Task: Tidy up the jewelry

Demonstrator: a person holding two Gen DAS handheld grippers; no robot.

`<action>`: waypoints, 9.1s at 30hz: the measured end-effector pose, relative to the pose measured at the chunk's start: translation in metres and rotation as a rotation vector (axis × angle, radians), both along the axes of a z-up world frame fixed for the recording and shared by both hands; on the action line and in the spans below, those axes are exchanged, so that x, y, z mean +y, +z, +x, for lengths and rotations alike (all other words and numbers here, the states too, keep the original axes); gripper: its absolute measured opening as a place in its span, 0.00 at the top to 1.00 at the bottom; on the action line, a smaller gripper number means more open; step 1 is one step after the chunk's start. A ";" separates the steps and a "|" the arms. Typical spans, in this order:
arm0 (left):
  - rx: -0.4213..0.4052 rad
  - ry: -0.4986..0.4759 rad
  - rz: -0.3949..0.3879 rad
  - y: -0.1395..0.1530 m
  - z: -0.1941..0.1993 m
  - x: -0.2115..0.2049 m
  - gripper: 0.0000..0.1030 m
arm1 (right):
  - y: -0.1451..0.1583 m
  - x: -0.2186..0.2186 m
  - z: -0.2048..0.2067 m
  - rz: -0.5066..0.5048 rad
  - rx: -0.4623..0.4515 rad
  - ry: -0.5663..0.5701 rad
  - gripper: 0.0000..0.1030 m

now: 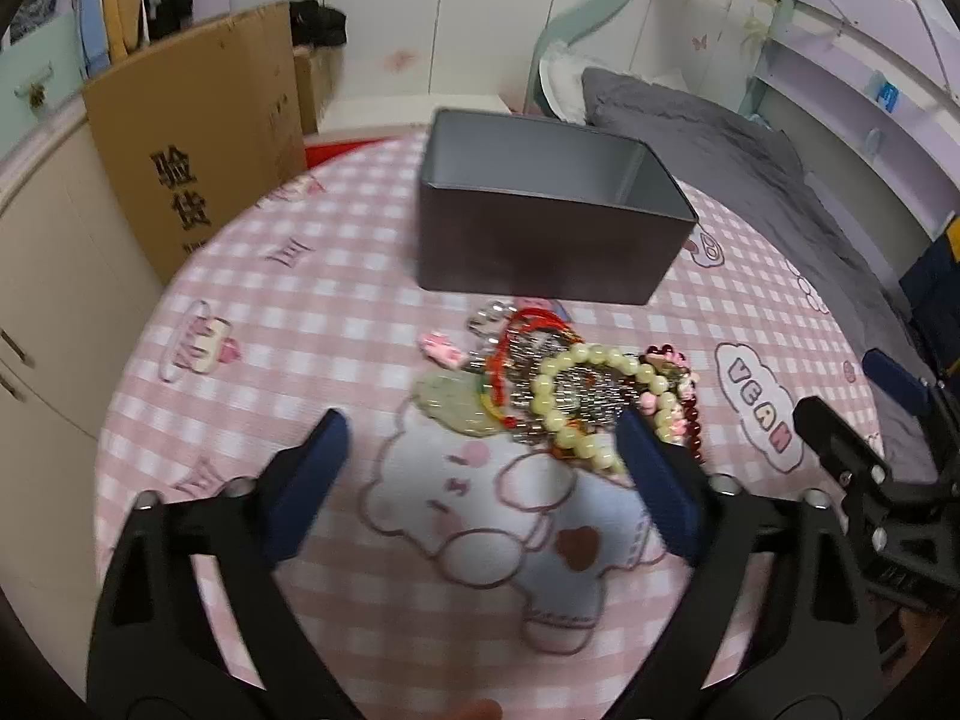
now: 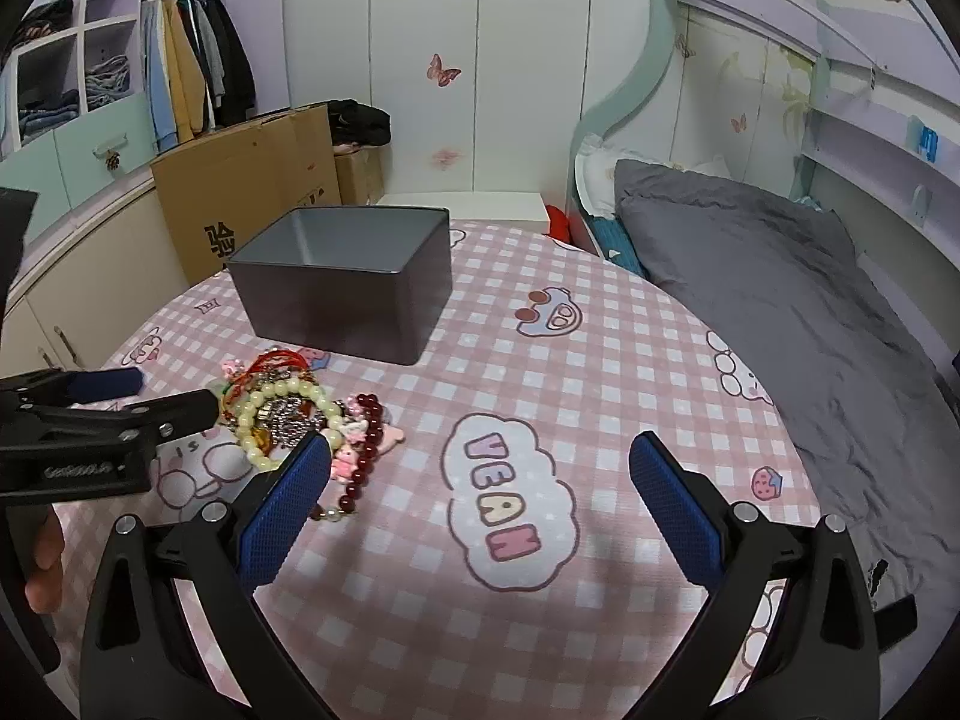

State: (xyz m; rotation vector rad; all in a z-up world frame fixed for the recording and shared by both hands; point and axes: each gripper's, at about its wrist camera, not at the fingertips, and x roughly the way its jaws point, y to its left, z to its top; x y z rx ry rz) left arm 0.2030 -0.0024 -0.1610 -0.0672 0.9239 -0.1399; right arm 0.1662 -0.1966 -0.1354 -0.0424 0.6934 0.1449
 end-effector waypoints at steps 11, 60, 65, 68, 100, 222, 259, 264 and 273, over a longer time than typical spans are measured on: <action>0.091 -0.024 0.059 -0.023 0.011 -0.031 0.65 | -0.010 -0.014 0.009 0.048 0.018 0.039 0.07; -0.137 -0.227 -0.249 0.065 -0.011 0.027 0.91 | 0.037 0.029 0.041 0.191 0.054 0.355 0.89; -0.186 -0.259 -0.281 0.091 0.005 0.025 0.91 | 0.056 0.026 0.056 0.232 0.017 0.354 0.89; -0.215 -0.257 -0.279 0.101 0.024 0.023 0.91 | 0.064 0.026 0.071 0.263 -0.005 0.349 0.89; -0.050 -0.185 -0.192 0.044 0.101 0.016 0.33 | 0.032 0.031 0.112 0.260 0.078 0.256 0.69; -0.247 -0.209 -0.291 0.101 -0.011 0.052 0.96 | 0.120 0.066 0.007 0.112 -0.188 0.387 0.99; -0.167 -0.288 -0.239 0.120 0.107 0.011 0.96 | 0.159 0.062 0.092 0.078 -0.227 0.399 0.99; -0.068 -0.273 -0.226 0.077 0.126 0.006 0.96 | 0.111 0.061 0.108 0.108 -0.112 0.389 0.99; 0.044 -0.256 -0.177 0.038 0.134 0.005 0.95 | 0.065 0.055 0.123 0.140 0.022 0.341 0.96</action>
